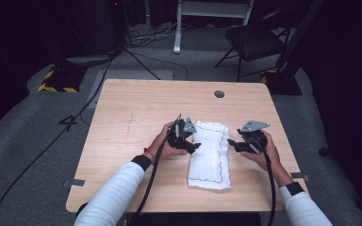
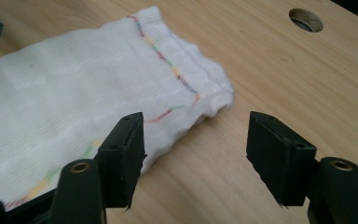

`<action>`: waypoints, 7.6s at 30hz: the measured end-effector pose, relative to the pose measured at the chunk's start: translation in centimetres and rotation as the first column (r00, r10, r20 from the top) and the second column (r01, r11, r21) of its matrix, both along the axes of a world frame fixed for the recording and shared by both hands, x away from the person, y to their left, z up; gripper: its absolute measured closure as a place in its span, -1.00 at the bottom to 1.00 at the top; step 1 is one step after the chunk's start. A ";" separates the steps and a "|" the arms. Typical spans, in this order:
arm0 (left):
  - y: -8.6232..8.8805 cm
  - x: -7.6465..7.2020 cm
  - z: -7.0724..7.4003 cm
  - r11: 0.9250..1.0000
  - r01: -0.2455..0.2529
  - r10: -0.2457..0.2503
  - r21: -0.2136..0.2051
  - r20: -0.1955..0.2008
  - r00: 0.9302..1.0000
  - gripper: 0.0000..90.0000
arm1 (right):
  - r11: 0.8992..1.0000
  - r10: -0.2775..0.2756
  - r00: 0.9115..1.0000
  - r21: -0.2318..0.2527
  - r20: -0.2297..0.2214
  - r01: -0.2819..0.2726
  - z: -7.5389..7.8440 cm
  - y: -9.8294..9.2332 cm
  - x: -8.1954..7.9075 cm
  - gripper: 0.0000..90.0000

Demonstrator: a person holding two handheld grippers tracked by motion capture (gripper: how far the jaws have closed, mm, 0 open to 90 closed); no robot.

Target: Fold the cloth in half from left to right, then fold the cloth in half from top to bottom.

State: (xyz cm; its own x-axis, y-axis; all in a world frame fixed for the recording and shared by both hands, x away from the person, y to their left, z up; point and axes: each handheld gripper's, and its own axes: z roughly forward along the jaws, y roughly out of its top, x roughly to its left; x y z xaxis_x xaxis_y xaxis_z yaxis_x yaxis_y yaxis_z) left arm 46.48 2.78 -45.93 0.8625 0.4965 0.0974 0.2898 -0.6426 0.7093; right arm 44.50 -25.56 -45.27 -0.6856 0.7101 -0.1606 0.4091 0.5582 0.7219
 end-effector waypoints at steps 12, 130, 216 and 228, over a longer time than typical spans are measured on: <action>-2.5 6.1 -2.1 0.990 -0.129 0.125 -0.050 -0.082 0.989 -0.48 | 0.999 -0.040 0.998 -0.003 -0.057 0.040 -1.6 1.6 5.3 -0.14; 0.9 -4.0 0.3 0.960 0.279 -0.279 -0.034 -0.008 0.960 0.68 | 0.949 0.307 0.951 0.094 -0.034 -0.302 -0.3 2.5 -2.9 0.85; 14.4 -11.2 -3.3 0.999 -0.006 0.011 0.045 -0.119 0.993 -0.57 | 0.979 0.203 0.976 0.024 -0.077 -0.202 -3.8 4.5 -5.4 -0.37; 16.5 -11.1 -3.9 0.997 -0.074 0.076 0.020 -0.136 0.988 -0.57 | 0.988 0.151 0.987 0.028 -0.064 -0.149 -4.3 5.8 -4.0 -0.37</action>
